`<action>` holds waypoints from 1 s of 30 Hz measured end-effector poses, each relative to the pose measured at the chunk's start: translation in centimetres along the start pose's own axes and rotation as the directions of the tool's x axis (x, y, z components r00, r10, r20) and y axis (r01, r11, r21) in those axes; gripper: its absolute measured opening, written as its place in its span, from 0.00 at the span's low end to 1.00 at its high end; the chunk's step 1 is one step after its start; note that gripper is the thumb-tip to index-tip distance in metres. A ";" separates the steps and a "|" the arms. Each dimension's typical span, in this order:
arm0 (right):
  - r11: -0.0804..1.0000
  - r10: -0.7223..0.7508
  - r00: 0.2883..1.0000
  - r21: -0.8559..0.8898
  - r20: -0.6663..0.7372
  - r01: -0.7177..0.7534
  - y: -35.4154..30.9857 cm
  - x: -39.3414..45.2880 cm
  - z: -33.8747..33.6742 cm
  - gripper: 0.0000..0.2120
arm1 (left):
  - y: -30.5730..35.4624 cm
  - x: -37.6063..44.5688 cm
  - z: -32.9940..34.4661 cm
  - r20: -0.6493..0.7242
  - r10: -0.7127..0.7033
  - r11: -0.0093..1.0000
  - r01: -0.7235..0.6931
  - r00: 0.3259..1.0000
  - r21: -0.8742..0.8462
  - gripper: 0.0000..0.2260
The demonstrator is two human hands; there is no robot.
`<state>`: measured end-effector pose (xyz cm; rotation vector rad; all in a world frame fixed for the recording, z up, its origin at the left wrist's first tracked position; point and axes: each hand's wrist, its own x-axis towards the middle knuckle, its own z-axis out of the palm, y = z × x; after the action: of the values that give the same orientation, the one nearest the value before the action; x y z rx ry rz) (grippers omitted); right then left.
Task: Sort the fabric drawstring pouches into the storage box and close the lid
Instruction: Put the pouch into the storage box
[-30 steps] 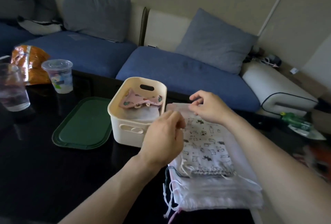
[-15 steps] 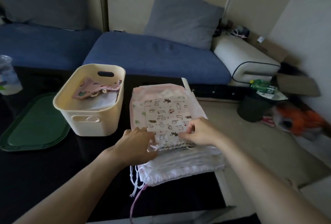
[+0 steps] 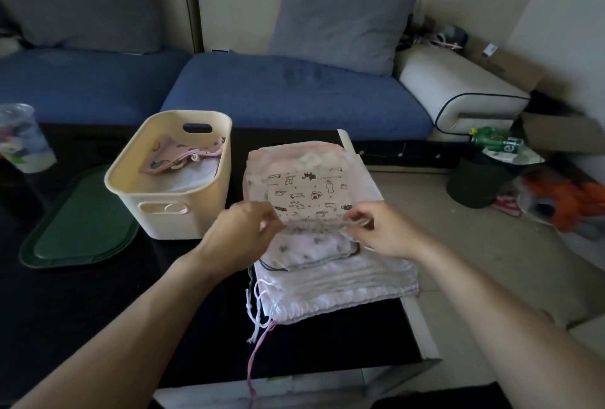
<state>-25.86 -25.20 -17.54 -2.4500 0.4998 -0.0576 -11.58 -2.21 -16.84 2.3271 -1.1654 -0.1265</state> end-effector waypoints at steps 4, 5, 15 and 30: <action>0.987 -0.050 0.981 0.140 -0.189 0.078 -0.2 0.0 -0.2 0.04 | -0.1 -0.1 -1.5 -0.186 -0.150 0.981 0.122 0.971 -0.152 0.16; 0.981 -0.043 0.975 0.177 -0.220 0.083 -0.1 0.1 -0.2 0.04 | -0.1 -0.1 -1.7 -0.212 -0.193 0.969 0.152 0.958 -0.195 0.18; 0.765 0.368 0.894 0.631 -0.257 -0.133 -0.5 0.0 -1.3 0.20 | 0.0 0.5 -1.3 -0.108 -0.446 0.661 0.246 0.889 -0.709 0.24; -0.409 0.573 0.772 0.912 0.273 -0.019 -1.4 0.4 -2.5 0.15 | 1.0 1.6 -0.1 0.232 -0.504 -0.171 0.167 0.832 -0.971 0.16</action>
<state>-25.36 -25.75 -14.77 -0.3588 0.8442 -0.4889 -11.29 -3.87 -16.01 1.0091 0.0420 -0.6556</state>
